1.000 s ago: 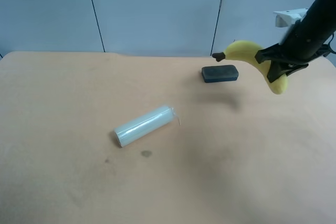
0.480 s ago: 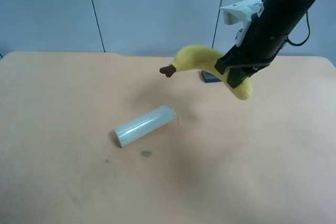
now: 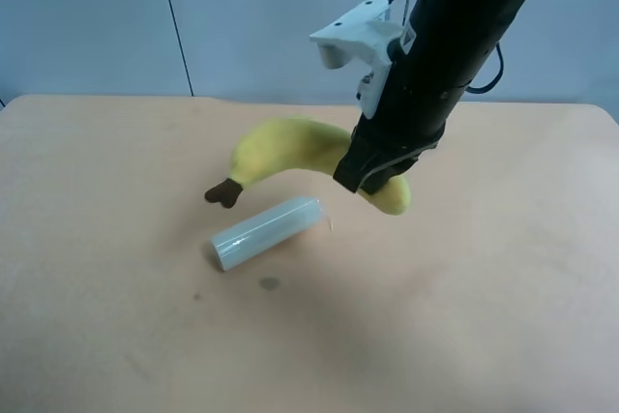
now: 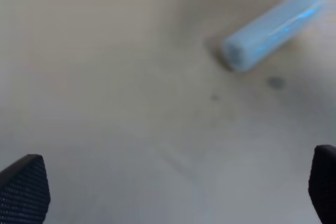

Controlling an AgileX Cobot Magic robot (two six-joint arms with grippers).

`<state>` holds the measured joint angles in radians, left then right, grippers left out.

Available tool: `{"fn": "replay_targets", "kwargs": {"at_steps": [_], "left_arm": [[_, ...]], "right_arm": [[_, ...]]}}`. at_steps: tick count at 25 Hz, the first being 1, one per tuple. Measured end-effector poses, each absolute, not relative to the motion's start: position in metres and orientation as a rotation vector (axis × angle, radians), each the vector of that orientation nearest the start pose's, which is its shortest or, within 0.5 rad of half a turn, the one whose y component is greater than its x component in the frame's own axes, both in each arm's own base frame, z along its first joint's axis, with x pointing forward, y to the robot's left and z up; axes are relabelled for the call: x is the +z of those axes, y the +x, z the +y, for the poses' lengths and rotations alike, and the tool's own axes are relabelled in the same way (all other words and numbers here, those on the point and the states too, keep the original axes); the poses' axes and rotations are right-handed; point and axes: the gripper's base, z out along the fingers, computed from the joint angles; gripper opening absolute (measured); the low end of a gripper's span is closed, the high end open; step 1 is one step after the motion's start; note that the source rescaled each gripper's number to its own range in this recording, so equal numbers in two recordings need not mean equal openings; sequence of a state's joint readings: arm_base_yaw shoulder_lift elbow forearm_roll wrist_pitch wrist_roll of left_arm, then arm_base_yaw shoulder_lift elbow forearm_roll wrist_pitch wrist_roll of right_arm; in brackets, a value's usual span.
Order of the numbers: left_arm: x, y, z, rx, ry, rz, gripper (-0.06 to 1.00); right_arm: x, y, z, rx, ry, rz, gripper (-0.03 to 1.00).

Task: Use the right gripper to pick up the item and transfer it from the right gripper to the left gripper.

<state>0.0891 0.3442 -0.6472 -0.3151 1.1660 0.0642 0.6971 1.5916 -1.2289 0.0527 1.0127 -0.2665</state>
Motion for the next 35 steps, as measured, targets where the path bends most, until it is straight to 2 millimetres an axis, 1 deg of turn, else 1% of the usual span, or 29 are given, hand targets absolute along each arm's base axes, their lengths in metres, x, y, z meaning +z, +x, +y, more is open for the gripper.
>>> {"fn": "replay_targets", "kwargs": {"at_steps": [3,9,13,17,21,24,29,35], "left_arm": [[0.314,0.039,-0.029,-0.419,-0.014,2.318,1.00],[0.318,0.044,-0.043,-0.671,-0.009,2.332,1.00],[0.322,0.053,-0.051,-0.843,-0.034,2.335,1.00],[0.324,0.064,-0.056,-0.970,-0.063,2.350,1.00],[0.324,0.075,-0.064,-1.116,-0.033,2.379,1.00],[0.325,0.082,-0.071,-1.225,-0.007,2.394,1.00],[0.326,0.087,-0.081,-1.369,0.044,2.404,1.00],[0.322,0.096,-0.089,-1.450,0.080,2.445,1.00]], "right_arm": [[0.270,0.227,0.223,0.170,-1.404,2.495,0.00],[0.271,0.207,0.244,0.187,-1.535,2.402,0.00],[0.271,0.196,0.253,0.198,-1.592,2.355,0.00],[0.271,0.189,0.260,0.209,-1.627,2.320,0.00],[0.273,0.179,0.267,0.217,-1.683,2.270,0.00],[0.282,0.172,0.266,0.230,-1.687,2.234,0.00],[0.305,0.166,0.254,0.230,-1.655,2.162,0.00],[0.321,0.157,0.247,0.243,-1.666,2.099,0.00]]}}
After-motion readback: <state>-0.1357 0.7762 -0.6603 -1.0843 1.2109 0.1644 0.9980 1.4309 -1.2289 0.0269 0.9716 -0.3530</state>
